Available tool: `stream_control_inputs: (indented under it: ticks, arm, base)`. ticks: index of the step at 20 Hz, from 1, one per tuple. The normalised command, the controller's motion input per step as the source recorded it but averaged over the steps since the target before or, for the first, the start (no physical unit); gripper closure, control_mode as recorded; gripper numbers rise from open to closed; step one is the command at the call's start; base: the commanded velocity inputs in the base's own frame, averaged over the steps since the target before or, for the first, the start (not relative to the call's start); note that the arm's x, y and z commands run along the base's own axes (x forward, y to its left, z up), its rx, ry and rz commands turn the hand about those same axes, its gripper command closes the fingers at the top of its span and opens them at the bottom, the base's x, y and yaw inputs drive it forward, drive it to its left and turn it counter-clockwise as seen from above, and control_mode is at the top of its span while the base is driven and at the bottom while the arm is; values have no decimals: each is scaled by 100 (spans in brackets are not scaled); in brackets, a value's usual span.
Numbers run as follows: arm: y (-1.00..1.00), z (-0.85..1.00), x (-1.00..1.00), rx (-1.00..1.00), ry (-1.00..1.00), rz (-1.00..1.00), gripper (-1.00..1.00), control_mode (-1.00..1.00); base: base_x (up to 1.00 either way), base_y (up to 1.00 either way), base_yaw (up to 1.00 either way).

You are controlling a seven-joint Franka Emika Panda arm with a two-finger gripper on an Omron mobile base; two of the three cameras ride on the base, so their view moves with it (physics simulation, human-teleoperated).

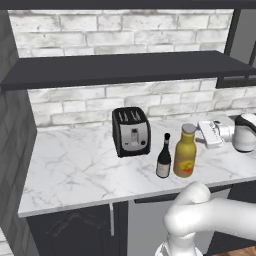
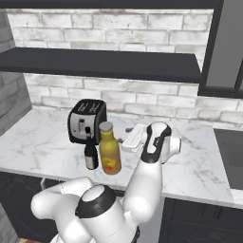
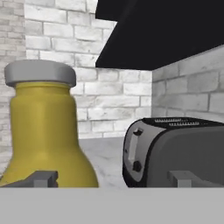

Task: There is a wine glass and glass cup on the dining counter. Place the wine bottle next to the wine glass and the juice bottle next to the glass cup.

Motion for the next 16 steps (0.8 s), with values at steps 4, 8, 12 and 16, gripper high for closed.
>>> stream_control_inputs:
  ticks: [4, 8, 12, 16]
  arm:
    - [-49, 3, -5, 13, 2, 25, -100, -100]
    - [-35, 0, -52, 9, 0, 29, -100, -100]
    - [5, 5, -45, 1, 0, 18, -100, -100]
    - [36, 23, -6, 0, 8, 1, -100, -100]
  base:
    - [0, 0, 0]
    - [0, 0, 0]
    - [0, 0, 0]
    - [0, 0, 0]
